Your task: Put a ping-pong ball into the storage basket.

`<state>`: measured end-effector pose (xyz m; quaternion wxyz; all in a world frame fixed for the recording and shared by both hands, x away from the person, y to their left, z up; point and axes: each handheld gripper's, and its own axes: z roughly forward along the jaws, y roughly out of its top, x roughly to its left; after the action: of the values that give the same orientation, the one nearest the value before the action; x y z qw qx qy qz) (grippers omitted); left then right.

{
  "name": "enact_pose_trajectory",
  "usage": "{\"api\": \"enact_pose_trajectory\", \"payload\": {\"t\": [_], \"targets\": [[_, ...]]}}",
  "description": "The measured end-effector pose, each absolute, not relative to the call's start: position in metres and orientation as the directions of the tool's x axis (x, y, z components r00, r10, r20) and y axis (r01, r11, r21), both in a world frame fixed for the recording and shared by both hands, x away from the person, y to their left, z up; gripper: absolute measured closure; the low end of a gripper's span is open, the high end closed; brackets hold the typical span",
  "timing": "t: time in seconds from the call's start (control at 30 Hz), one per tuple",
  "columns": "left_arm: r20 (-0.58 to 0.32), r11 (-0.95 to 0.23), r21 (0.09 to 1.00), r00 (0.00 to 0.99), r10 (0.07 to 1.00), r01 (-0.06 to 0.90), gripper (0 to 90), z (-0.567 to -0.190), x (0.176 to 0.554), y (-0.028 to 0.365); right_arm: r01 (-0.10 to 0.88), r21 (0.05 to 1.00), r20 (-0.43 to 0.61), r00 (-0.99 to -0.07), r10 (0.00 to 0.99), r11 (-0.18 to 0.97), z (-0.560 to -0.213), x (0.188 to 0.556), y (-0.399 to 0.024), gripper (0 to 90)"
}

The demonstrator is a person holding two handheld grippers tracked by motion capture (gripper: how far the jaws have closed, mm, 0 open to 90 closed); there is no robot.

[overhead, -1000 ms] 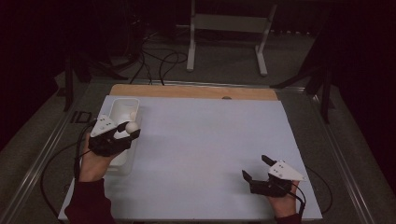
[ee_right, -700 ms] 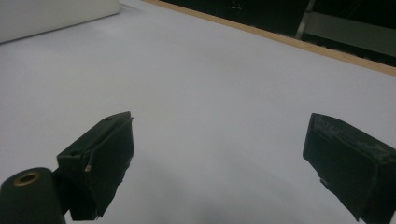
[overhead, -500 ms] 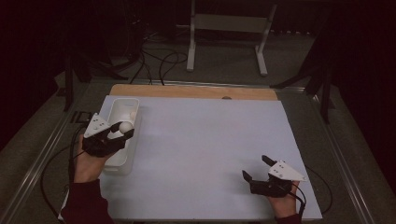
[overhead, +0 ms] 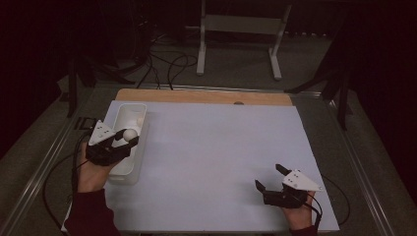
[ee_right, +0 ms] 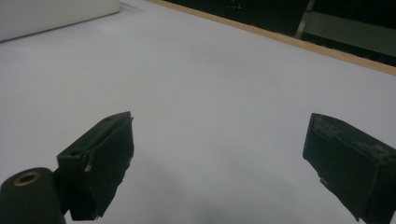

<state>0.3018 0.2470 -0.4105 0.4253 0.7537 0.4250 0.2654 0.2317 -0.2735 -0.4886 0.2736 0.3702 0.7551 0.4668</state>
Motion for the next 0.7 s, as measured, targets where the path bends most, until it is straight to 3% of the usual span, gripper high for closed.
{"api": "enact_pose_trajectory", "payload": {"t": [0.63, 0.7], "targets": [[0.001, -0.218, 0.871, 0.443, 0.896, 0.439, 50.4, -0.413, 0.300, 0.264, 0.306, 0.906, -0.069, -0.577, 0.814, 0.293, -0.489, 0.231, -0.273, 8.5], [-0.011, -0.192, 0.874, 0.415, 0.910, 0.446, 37.8, -0.413, 0.302, 0.264, 0.306, 0.906, -0.067, -0.578, 0.813, 0.292, -0.489, 0.232, -0.272, 8.4]]}}
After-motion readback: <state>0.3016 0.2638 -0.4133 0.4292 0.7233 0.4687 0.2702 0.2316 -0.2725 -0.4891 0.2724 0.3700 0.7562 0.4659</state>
